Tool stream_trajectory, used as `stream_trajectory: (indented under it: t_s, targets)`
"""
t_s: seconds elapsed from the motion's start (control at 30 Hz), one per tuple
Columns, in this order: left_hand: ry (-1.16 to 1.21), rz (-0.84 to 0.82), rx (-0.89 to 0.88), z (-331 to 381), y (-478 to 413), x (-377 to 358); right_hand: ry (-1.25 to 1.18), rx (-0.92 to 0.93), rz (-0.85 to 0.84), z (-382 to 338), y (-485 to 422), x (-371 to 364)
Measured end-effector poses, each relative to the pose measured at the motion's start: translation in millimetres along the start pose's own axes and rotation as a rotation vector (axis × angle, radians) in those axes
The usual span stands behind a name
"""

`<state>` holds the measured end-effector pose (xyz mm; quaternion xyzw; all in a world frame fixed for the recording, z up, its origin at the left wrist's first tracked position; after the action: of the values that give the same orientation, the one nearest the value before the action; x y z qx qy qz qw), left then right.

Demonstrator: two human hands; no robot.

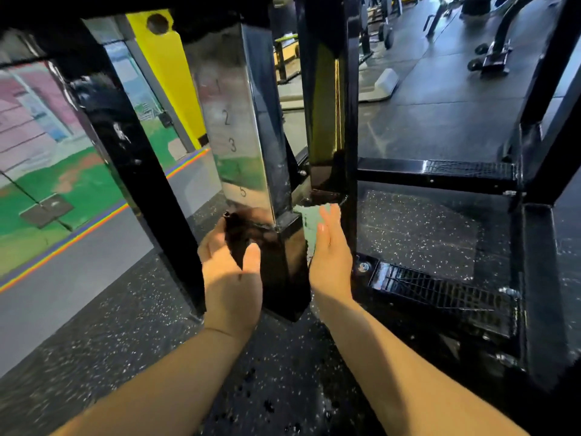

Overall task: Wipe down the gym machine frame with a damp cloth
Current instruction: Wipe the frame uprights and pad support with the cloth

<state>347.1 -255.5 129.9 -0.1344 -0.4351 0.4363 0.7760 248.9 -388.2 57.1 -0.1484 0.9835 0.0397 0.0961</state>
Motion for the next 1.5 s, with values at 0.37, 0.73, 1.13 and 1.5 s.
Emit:
stream_trajectory:
  t_s: [0.37, 0.73, 1.13, 1.5]
  targets:
    - [0.352, 0.090, 0.341, -2, -15, -2, -0.077, 0.294, 0.003, -88, 62, -34]
    - [0.264, -0.008, 0.314, -7, -19, 1, 0.105, 0.282, 0.057, -45, 77, -35]
    - [0.208, 0.005, 0.265, -6, -12, 3, 0.132, 0.397, -0.003, -15, 90, -34]
    - [0.129, -0.018, 0.157, -9, -2, 3, -0.030, 0.165, 0.164, 21, 99, -25]
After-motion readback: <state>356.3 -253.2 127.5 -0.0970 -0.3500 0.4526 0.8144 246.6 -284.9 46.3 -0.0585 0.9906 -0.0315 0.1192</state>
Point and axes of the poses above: each hand's wrist, its own y-axis away from the middle knuckle, its own x-axis out of the back of the hand, z = x × y, the point moved 7 cm from there along -y, towards the middle knuckle, and after that the axes turned 13 degrees about -x, right-handed, at the moved point
